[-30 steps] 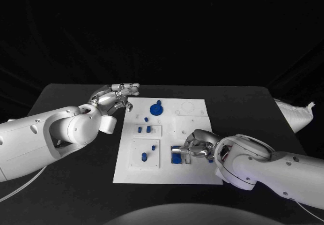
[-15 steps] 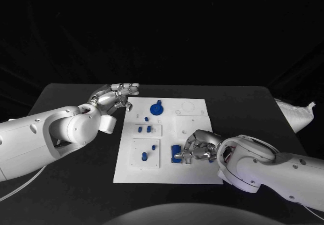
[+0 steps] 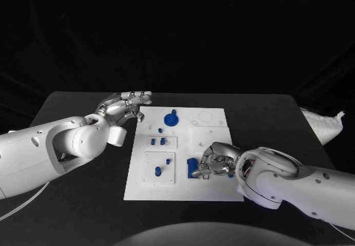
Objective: Assemble the parts on the task board
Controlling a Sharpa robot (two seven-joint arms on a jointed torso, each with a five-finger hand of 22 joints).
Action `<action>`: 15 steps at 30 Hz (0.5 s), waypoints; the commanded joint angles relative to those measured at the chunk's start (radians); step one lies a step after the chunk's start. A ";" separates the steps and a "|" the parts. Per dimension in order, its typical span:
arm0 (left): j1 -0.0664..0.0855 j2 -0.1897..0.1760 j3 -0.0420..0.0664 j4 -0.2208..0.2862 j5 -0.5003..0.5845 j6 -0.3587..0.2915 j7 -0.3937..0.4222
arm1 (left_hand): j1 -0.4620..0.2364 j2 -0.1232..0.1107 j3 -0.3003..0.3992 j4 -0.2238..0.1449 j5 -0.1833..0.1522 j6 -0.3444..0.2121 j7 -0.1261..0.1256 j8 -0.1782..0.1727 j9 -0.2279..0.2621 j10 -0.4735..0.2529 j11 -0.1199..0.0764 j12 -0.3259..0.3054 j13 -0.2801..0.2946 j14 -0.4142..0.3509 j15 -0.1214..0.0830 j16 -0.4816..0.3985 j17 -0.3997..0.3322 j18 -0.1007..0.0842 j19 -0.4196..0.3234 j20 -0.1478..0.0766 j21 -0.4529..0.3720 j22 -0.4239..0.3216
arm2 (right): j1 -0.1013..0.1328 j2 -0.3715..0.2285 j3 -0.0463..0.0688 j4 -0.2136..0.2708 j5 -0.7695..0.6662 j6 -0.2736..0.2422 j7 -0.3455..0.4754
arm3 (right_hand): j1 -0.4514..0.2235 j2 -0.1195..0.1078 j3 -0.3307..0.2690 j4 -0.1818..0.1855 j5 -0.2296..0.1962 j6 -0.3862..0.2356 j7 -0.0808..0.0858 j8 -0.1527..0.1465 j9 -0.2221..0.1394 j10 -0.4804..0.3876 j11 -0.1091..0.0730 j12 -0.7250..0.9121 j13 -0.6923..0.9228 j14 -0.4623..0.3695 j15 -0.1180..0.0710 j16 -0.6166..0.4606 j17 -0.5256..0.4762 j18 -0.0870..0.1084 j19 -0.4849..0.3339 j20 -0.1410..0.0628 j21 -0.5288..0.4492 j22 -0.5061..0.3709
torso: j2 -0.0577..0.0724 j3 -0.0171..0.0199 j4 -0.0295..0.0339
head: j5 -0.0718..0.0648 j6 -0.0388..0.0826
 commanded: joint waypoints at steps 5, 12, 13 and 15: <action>0.000 -0.001 0.001 0.003 -0.003 0.018 0.003 | -0.003 0.009 0.001 -0.005 0.004 -0.008 0.002 0.007 0.000 -0.008 0.001 0.006 0.001 -0.003 0.005 0.002 0.000 0.013 0.004 0.004 -0.001 0.000 | 0.000 0.008 0.001 -0.013 -0.013 0.038 -0.013 | 0.006 0.035 0.001 0.007 0.007 0.004 -0.003 0.007 0.008 0.029 -0.011 -0.001 0.109 0.096 -0.005 0.003 0.223 -0.015 0.008 -0.008 0.005 0.003 | 0.001 0.0007 -0.0015 | 0.003 -0.002; 0.000 -0.003 0.001 0.004 -0.003 0.018 0.002 | -0.003 0.010 0.001 -0.005 0.004 -0.008 0.002 0.008 0.000 -0.010 0.001 0.009 0.002 -0.003 0.005 0.002 -0.002 0.013 0.004 0.004 -0.003 -0.001 | 0.000 0.007 0.001 -0.018 -0.020 0.090 -0.016 | 0.049 0.028 0.014 -0.030 -0.013 -0.002 -0.007 0.010 0.029 0.029 -0.014 -0.004 0.108 0.095 -0.008 0.002 0.222 -0.014 0.006 -0.011 0.003 0.000 | 0.000 0.0003 -0.0019 | 0.002 -0.003; 0.000 -0.003 0.001 0.004 -0.003 0.018 0.002 | -0.003 0.010 0.001 -0.005 0.004 -0.008 0.002 0.008 0.000 -0.010 0.001 0.009 0.002 -0.003 0.005 0.002 -0.002 0.013 0.004 0.004 -0.003 -0.001 | 0.000 0.006 0.001 -0.019 -0.020 0.094 -0.016 | 0.053 0.027 0.016 -0.034 -0.018 -0.003 -0.007 0.009 0.031 0.029 -0.015 -0.004 0.108 0.095 -0.008 0.002 0.222 -0.014 0.006 -0.011 0.003 0.000 | 0.000 0.0003 -0.0018 | 0.002 -0.004; 0.000 -0.003 0.001 0.004 -0.003 0.017 0.002 | -0.003 0.010 0.001 -0.005 0.004 -0.008 0.002 0.008 0.000 -0.010 0.001 0.009 0.002 -0.003 0.005 0.002 -0.002 0.013 0.004 0.004 -0.003 -0.001 | 0.000 0.006 0.001 -0.020 -0.021 0.102 -0.016 | 0.059 0.026 0.019 -0.042 -0.026 -0.004 -0.007 0.009 0.036 0.029 -0.015 -0.004 0.109 0.095 -0.008 0.002 0.223 -0.015 0.006 -0.011 0.003 0.001 | 0.000 0.0004 -0.0015 | 0.000 -0.004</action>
